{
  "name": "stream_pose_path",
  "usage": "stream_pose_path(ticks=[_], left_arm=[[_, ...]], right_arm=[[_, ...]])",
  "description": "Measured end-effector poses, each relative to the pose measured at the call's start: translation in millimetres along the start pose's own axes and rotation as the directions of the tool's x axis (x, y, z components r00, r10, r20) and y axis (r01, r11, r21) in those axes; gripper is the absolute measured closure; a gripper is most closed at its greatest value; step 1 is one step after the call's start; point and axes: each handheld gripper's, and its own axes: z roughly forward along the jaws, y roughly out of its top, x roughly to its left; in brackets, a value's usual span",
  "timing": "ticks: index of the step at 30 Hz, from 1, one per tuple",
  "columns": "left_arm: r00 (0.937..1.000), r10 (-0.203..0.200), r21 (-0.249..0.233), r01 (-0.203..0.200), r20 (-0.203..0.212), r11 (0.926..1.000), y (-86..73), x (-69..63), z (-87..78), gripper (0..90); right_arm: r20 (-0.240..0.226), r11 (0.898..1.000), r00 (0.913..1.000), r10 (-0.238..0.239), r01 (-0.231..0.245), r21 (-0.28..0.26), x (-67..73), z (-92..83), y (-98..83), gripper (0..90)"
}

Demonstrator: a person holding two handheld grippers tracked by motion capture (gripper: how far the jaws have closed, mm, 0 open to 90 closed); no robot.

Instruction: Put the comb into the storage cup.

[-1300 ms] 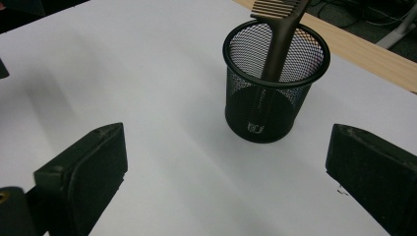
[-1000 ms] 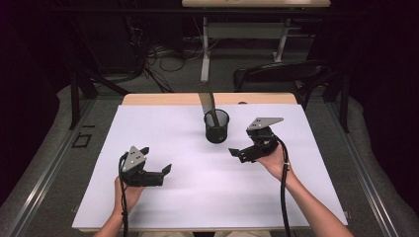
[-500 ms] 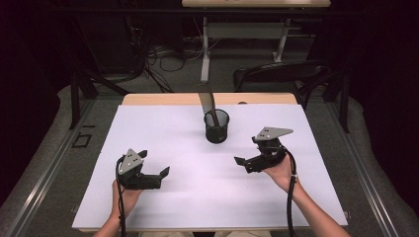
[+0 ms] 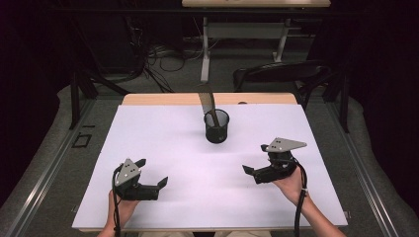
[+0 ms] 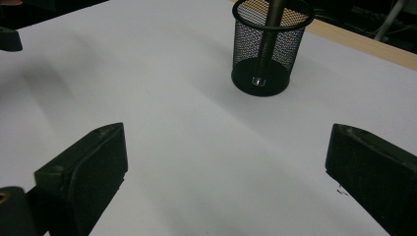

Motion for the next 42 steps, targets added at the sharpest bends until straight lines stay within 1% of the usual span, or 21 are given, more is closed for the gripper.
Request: stream_pose_path(ticks=[3,5,8,16,23,26,32,38,42], left_arm=[[1.0,0.007,-0.002,-0.007,-0.001,1.0,-2.1,-0.4,-3.8,0.0],[1.0,0.008,-0.003,-0.008,-0.001,1.0,-3.0,-0.9,-6.2,0.0],[1.0,0.002,-0.003,-0.002,0.002,1.0,-5.0,-1.4,-8.8,0.0],[0.9999,0.009,0.011,-0.009,0.007,0.9999,-11.9,-3.9,-11.3,0.0],[0.9998,0.021,0.022,-0.021,0.007,0.9995,-15.7,-6.6,-14.1,0.0],[0.9997,0.021,0.027,-0.022,0.012,0.9994,-17.6,-7.2,-14.9,0.0],[0.9997,0.022,0.038,-0.022,0.011,0.999,-21.0,-7.1,-17.5,0.0],[0.9993,0.036,0.039,-0.036,0.003,0.9986,-22.9,-8.4,-19.1,0.0],[0.9992,0.041,0.037,-0.041,0.0,0.9985,-23.2,-8.8,-19.2,0.0]], right_arm=[[0.001,1.0,1.0,0.002,-0.002,-0.006,1.4,-5.0,-6.4,1.7],[-0.006,1.0,1.0,0.004,-0.004,-0.013,1.9,-8.1,-10.7,1.6],[-0.004,1.0,1.0,-0.002,0.001,-0.019,2.2,-12.2,-16.8,1.5],[0.008,1.0,0.9999,0.009,-0.009,-0.013,3.8,-21.1,-35.4,0.3],[0.024,1.0,0.9995,0.018,-0.018,-0.007,7.5,-25.1,-50.2,0.0],[0.032,1.0,0.9994,0.008,-0.008,-0.004,9.6,-26.4,-55.1,0.0],[0.056,1.0,0.9984,-0.005,0.006,-0.018,15.0,-29.9,-64.7,0.0],[0.068,1.0,0.9977,0.007,-0.005,-0.029,17.8,-32.0,-73.6,0.0],[0.082,0.999,0.9966,0.002,0.001,-0.037,19.0,-33.4,-77.3,0.0]])
